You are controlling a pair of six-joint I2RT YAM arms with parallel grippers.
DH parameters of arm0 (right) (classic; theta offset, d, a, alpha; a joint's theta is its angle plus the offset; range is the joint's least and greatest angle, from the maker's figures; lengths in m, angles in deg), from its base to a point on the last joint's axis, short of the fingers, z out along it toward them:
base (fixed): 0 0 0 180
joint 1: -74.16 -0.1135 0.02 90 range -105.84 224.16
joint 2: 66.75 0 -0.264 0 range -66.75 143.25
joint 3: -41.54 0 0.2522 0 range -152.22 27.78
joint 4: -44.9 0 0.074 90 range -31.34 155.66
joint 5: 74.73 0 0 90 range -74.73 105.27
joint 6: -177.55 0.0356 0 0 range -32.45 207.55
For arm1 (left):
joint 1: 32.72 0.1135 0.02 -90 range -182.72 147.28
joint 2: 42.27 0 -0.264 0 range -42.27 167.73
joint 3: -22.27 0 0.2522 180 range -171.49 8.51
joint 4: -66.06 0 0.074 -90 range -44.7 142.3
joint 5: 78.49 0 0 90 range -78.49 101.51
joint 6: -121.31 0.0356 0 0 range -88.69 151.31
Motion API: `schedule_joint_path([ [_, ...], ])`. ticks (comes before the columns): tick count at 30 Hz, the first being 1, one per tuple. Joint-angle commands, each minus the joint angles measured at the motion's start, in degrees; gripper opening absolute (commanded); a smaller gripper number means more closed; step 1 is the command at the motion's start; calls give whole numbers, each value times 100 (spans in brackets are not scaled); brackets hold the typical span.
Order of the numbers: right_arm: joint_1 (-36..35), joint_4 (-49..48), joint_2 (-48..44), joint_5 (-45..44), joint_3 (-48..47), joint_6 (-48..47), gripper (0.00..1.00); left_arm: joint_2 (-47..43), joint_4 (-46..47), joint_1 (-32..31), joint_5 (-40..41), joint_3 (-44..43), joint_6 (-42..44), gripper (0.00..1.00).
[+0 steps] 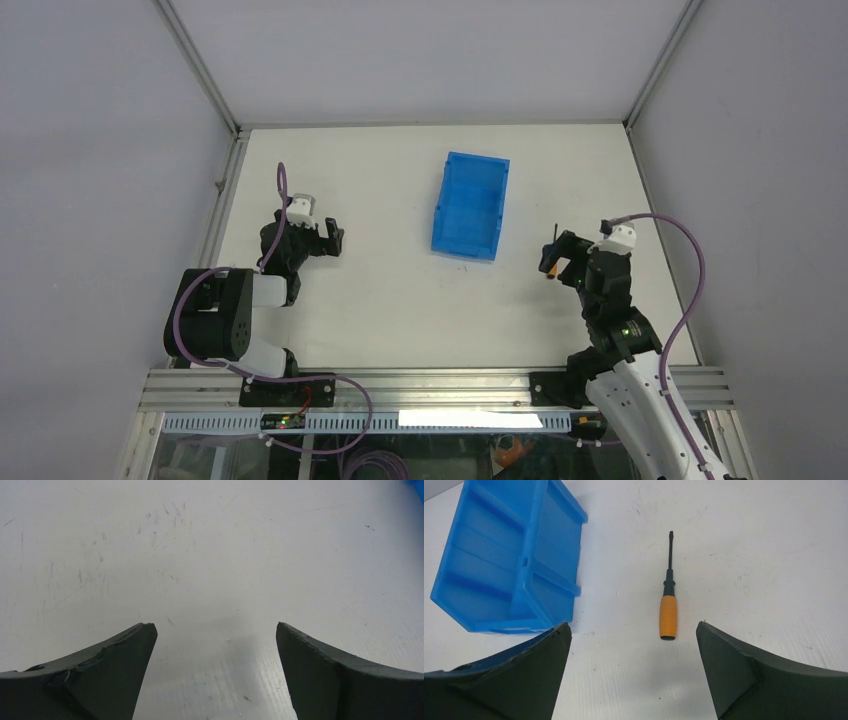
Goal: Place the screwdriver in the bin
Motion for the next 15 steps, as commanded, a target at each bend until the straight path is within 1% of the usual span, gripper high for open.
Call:
schedule_joint_path([
  [1,22,-323,-71,-339,-135,280,99,-5,374,52,-101,-110,-33,99],
  [5,19,-689,-77,359,-544,-192,99,-6,375,50,-100,-108,-33,99],
  [7,21,-756,161,298,-955,-267,98,-4,374,56,-100,-104,-32,99],
  [8,20,-640,408,155,-1251,-304,97,-6,374,56,-100,-108,-26,99],
  [10,18,-172,1099,-301,-2072,-376,96,-6,374,54,-98,-103,-31,99],
  [13,66,983,2438,-1045,-3525,-408,97,-4,374,50,-98,-110,-33,99],
  [14,131,1352,2880,-1140,-4016,-393,98,-4,374,52,-100,-108,-32,99],
  [15,260,1804,3314,-1052,-4590,-396,99,-12,374,51,-100,-107,-33,99],
])
